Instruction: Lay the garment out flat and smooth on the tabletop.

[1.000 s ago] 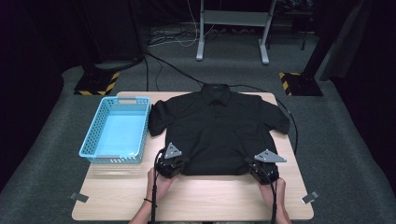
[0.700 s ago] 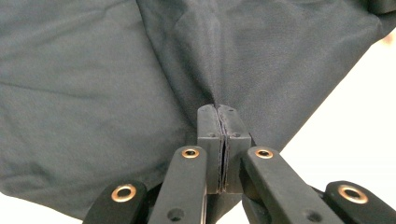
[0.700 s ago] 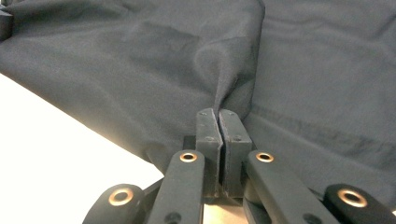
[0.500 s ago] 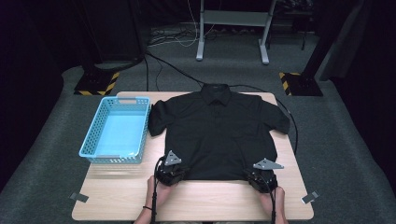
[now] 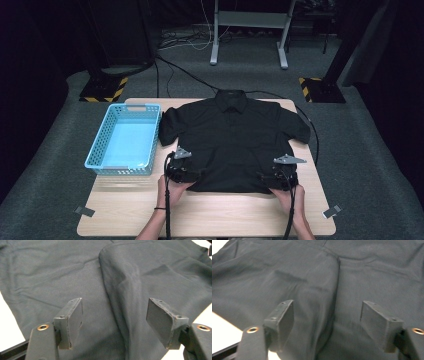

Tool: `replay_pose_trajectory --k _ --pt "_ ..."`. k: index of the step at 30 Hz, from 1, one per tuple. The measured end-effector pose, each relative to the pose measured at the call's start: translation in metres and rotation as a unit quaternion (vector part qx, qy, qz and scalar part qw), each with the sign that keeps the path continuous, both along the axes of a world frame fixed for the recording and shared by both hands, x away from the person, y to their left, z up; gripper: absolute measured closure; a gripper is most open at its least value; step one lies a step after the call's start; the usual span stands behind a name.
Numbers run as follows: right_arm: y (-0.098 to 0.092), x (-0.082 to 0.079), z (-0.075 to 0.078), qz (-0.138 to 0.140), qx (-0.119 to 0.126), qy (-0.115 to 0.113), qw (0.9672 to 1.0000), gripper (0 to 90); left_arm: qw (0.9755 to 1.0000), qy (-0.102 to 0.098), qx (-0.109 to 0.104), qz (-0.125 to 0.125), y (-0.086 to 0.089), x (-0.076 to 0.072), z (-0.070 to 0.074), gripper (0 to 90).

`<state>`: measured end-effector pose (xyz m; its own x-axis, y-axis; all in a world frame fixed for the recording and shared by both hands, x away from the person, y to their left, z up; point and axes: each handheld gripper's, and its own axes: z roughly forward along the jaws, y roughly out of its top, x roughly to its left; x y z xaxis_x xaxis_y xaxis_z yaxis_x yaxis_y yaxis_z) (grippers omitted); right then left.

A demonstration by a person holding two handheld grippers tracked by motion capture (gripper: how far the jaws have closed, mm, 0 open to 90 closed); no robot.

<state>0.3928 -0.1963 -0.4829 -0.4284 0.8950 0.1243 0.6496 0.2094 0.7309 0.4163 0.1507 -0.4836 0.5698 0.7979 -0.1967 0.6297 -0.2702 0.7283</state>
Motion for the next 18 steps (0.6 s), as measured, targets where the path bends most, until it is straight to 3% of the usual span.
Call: replay_pose_trajectory --k 4,7,13,15,18 --pt "0.01 0.024 -0.006 -0.006 -0.007 0.021 0.9997 23.2 0.9993 0.024 0.013 0.024 -0.013 0.016 -0.011 25.1" --pt "0.019 0.039 -0.011 -0.011 -0.016 0.037 0.9991 30.0 0.9985 0.037 0.005 0.041 -0.018 0.024 -0.017 27.5" --pt "0.028 0.052 -0.019 -0.018 -0.02 0.061 0.9978 53.5 0.9991 0.032 0.004 0.026 -0.028 0.022 -0.023 57.4" --pt "0.029 0.051 -0.019 -0.018 -0.017 0.06 0.9979 66.0 0.9995 0.028 0.004 0.012 -0.029 0.02 -0.024 72.0" --pt "0.027 0.047 -0.019 -0.014 -0.01 0.053 0.9984 80.3 0.9997 0.023 -0.002 0.001 -0.027 0.016 -0.023 83.8"
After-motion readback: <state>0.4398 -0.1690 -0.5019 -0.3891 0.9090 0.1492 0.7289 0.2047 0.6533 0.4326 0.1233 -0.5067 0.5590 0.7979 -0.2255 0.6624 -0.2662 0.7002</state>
